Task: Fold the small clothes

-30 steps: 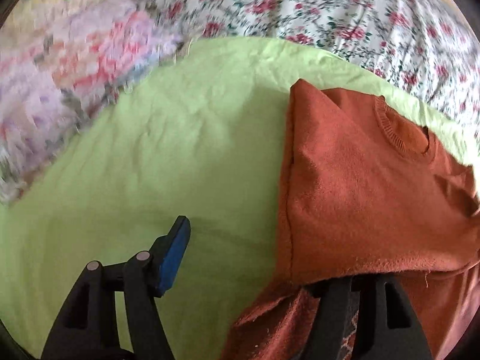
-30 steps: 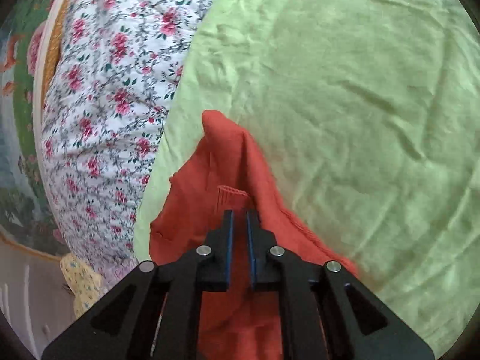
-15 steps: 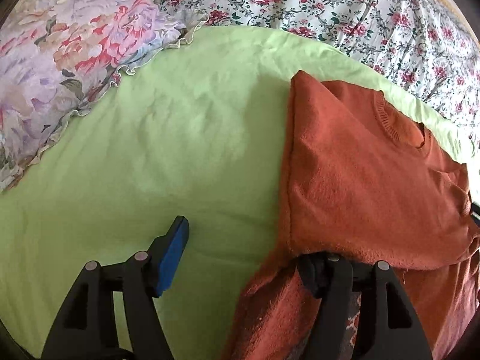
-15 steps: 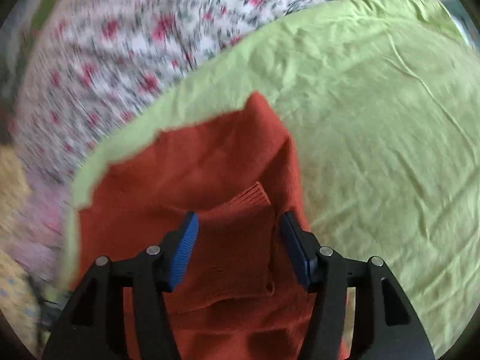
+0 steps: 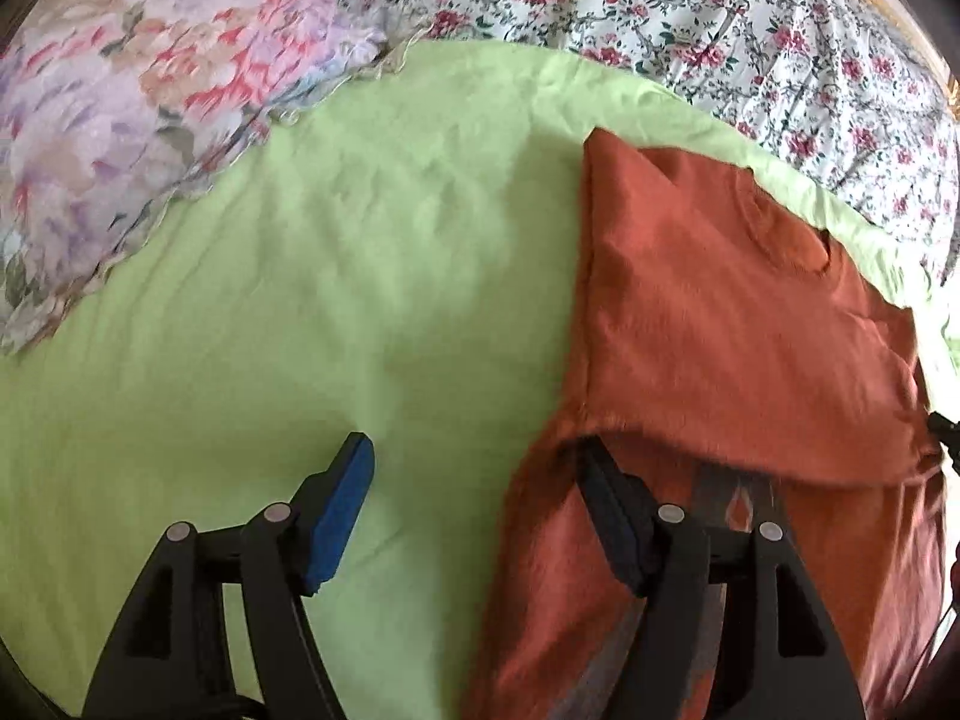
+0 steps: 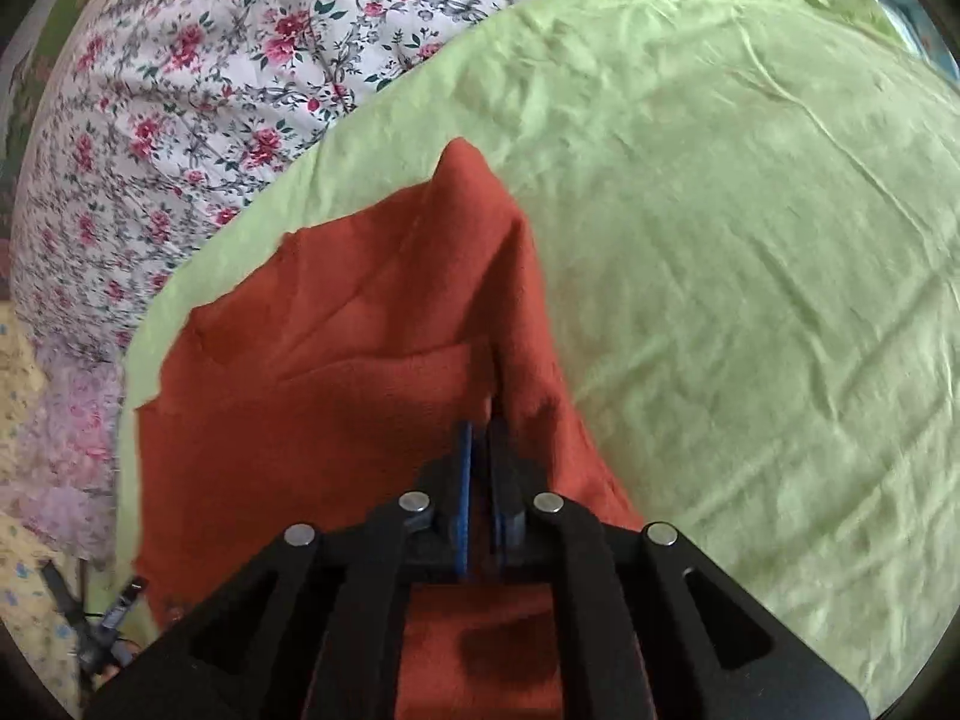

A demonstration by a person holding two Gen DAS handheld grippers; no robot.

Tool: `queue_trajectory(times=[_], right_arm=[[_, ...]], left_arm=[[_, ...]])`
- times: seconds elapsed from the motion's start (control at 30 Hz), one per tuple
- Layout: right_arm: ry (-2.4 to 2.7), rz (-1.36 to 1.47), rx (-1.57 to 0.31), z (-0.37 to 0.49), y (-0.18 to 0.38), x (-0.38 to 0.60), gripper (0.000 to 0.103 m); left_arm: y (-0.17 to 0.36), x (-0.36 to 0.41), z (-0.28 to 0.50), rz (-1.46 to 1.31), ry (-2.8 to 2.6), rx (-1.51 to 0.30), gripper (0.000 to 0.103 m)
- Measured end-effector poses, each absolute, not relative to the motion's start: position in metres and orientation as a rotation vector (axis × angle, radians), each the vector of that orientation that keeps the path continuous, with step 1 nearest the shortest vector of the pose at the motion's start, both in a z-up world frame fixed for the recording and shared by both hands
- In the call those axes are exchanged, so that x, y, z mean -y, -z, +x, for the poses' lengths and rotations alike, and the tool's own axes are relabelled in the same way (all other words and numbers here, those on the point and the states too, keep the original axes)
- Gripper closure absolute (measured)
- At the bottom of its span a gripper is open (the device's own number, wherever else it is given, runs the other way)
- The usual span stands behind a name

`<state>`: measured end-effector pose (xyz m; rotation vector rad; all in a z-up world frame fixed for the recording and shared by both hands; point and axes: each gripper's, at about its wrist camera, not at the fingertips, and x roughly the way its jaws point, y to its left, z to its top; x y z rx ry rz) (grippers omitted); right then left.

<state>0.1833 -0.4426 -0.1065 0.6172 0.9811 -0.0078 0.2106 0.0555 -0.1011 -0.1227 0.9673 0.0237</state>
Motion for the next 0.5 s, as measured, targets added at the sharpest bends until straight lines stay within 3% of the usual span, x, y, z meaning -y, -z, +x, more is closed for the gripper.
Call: queue_trajectory(times=[0.13, 0.17, 0.23, 0.27, 0.3, 0.5], right_arm=[[-0.029, 0.621, -0.965, 0.148, 0.086, 0.44, 0.093], [-0.041, 0.633, -0.96, 0.136, 0.081, 0.441, 0.088], [-0.055, 0.653, -0.957, 0.116, 0.073, 0.438, 0.066], [-0.064, 0.661, -0.945, 0.102, 0.067, 0.438, 0.048], [-0.069, 0.661, -0.926, 0.091, 0.06, 0.435, 0.042], [-0.128, 0.6, -0.902, 0.021, 0.05, 0.421, 0.042]], left_arm=[[0.091, -0.07, 0.173, -0.156, 0.003, -0.973, 0.034], [0.089, -0.073, 0.162, -0.169, 0.012, -0.972, 0.034], [0.085, -0.073, 0.142, -0.185, 0.037, -0.975, 0.034], [0.082, -0.074, 0.127, -0.195, 0.06, -0.974, 0.034], [0.081, -0.073, 0.12, -0.198, 0.073, -0.974, 0.034], [0.083, -0.067, 0.062, -0.185, 0.114, -1.0, 0.034]])
